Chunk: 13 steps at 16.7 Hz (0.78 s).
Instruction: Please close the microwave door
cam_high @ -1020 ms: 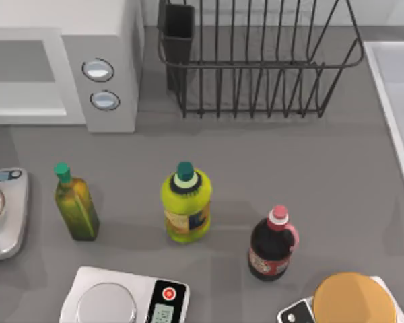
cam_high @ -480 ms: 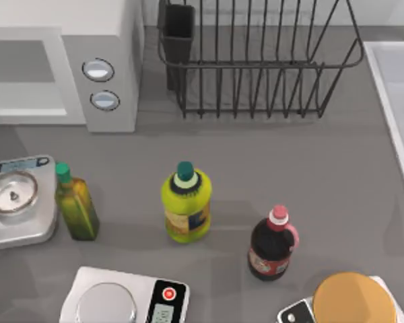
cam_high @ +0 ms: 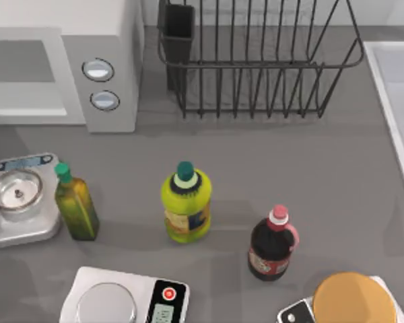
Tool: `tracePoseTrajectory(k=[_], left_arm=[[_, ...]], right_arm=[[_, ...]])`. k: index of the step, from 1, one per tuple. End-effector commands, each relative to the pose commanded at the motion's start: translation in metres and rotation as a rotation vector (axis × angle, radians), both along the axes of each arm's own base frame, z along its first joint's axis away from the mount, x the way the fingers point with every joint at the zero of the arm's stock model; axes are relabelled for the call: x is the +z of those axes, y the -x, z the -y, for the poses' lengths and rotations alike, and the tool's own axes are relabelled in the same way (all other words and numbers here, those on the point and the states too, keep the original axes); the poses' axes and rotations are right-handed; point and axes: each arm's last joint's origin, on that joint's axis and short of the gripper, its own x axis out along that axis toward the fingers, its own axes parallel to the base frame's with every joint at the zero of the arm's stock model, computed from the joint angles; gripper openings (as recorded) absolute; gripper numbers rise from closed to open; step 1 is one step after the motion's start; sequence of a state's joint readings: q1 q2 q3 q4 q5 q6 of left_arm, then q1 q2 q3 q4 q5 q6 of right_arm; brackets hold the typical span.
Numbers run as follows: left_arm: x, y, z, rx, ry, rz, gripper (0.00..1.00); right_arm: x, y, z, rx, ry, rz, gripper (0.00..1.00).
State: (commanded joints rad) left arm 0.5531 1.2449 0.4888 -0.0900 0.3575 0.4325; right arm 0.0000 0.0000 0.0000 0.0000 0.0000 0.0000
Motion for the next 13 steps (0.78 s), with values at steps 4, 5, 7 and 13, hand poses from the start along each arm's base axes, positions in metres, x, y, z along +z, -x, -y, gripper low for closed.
tracePoseTrajectory(k=[4, 5, 7, 13], left_arm=[[0.0, -0.005, 0.04, -0.014, -0.001, -0.013, 0.0], [0.0, -0.005, 0.053, -0.022, -0.002, -0.013, 0.0], [0.0, -0.002, 0.074, -0.027, -0.002, -0.007, 0.0], [0.0, 0.003, 0.092, -0.006, -0.001, 0.006, 0.0]], right_arm=[[0.0, 0.0, 0.0, 0.0, 0.0, 0.0, 1.0], [0.0, 0.0, 0.0, 0.0, 0.0, 0.0, 1.0], [0.0, 0.0, 0.0, 0.0, 0.0, 0.0, 1.0], [0.0, 0.0, 0.0, 0.0, 0.0, 0.0, 1.0]])
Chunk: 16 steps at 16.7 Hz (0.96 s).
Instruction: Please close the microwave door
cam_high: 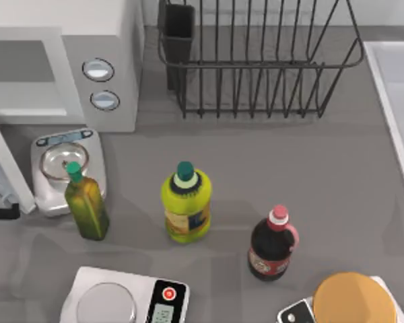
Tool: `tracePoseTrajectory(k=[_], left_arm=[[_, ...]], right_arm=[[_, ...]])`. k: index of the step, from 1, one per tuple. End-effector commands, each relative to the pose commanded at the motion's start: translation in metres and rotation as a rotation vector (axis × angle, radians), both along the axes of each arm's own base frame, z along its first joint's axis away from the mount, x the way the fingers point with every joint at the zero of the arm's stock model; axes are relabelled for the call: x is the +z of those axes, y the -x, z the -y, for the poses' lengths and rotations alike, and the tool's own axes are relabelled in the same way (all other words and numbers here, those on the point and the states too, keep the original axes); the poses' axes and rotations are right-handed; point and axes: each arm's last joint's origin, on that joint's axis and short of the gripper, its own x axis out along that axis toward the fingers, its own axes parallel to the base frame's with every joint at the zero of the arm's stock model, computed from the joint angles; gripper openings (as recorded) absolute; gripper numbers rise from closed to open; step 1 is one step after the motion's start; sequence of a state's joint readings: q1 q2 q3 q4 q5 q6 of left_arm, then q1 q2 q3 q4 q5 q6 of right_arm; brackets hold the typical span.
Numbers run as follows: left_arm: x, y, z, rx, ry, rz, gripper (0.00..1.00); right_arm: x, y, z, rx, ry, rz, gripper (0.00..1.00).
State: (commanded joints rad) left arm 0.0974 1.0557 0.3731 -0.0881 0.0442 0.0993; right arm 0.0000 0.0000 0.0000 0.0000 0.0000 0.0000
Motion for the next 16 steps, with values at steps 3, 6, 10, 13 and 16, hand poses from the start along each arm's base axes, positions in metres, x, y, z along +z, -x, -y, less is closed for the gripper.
tracePoseTrajectory(k=[3, 6, 10, 13, 16], left_arm=[[0.003, -0.005, -0.001, 0.004, 0.0, 0.008, 0.0], [0.007, -0.026, -0.002, 0.004, -0.001, 0.015, 0.0], [-0.003, -0.068, -0.001, 0.003, 0.002, -0.017, 0.0], [-0.009, -0.094, 0.0, 0.003, 0.002, -0.01, 0.0], [-0.009, -0.101, 0.001, 0.004, 0.001, 0.002, 0.0]], right_arm=[[0.0, 0.0, 0.0, 0.0, 0.0, 0.0, 1.0], [0.0, 0.0, 0.0, 0.0, 0.0, 0.0, 1.0], [0.0, 0.0, 0.0, 0.0, 0.0, 0.0, 1.0], [0.0, 0.0, 0.0, 0.0, 0.0, 0.0, 1.0], [0.0, 0.0, 0.0, 0.0, 0.0, 0.0, 1.0]])
